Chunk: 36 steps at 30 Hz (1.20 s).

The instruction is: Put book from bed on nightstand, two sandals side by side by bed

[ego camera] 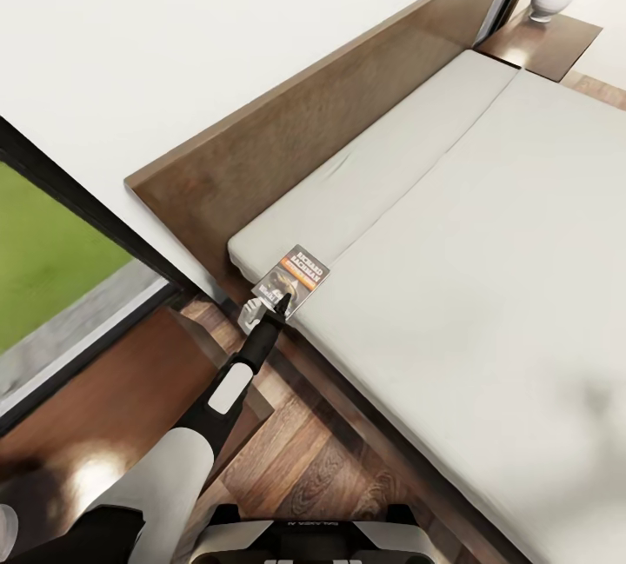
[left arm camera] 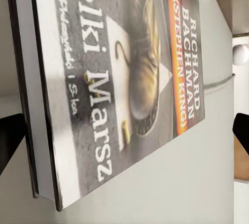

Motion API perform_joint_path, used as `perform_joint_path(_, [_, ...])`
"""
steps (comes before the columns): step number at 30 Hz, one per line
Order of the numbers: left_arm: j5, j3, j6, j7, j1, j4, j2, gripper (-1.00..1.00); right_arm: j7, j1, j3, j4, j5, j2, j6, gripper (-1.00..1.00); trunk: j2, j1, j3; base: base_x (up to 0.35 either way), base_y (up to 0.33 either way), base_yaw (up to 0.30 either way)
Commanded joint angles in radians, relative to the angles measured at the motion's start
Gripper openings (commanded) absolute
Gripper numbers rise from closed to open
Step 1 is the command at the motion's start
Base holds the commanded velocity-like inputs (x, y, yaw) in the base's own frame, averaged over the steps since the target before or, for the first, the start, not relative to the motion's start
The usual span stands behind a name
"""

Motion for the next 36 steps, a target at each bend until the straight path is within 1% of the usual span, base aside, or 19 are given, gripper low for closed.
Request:
perform_joint_path(1, [0.006,-0.003,-0.005,-0.002,-0.001,0.001,0.000,1.00,0.003,-0.001,0.001,0.001,-0.002,-0.001,0.010,1.00,0.000,0.000,0.000,0.000,0.000,0.000])
perform_joint_path(8, [0.006,-0.003,-0.006,-0.002,-0.001,0.001,0.000,1.00,0.003,-0.001,0.001,0.001,-0.002,-0.001,0.010,1.00,0.000,0.000,0.000,0.000,0.000,0.000])
perform_joint_path(9, [0.006,-0.003,-0.006,-0.002,-0.001,0.001,0.000,-1.00,0.003,-0.001,0.001,0.001,-0.002,-0.001,0.010,1.00,0.000,0.000,0.000,0.000,0.000,0.000])
perform_joint_path(32, [0.007,-0.003,-0.004,-0.001,-0.001,0.001,0.000,-1.00,0.003,-0.001,0.001,0.001,-0.002,-0.001,0.010,1.00,0.000,0.000,0.000,0.000,0.000,0.000])
perform_joint_path(36, [0.007,-0.003,-0.004,-0.001,-0.001,0.001,0.000,-1.00,0.003,-0.001,0.001,0.001,-0.002,-0.001,0.010,1.00,0.028,-0.015,0.012,0.000,0.000,0.000])
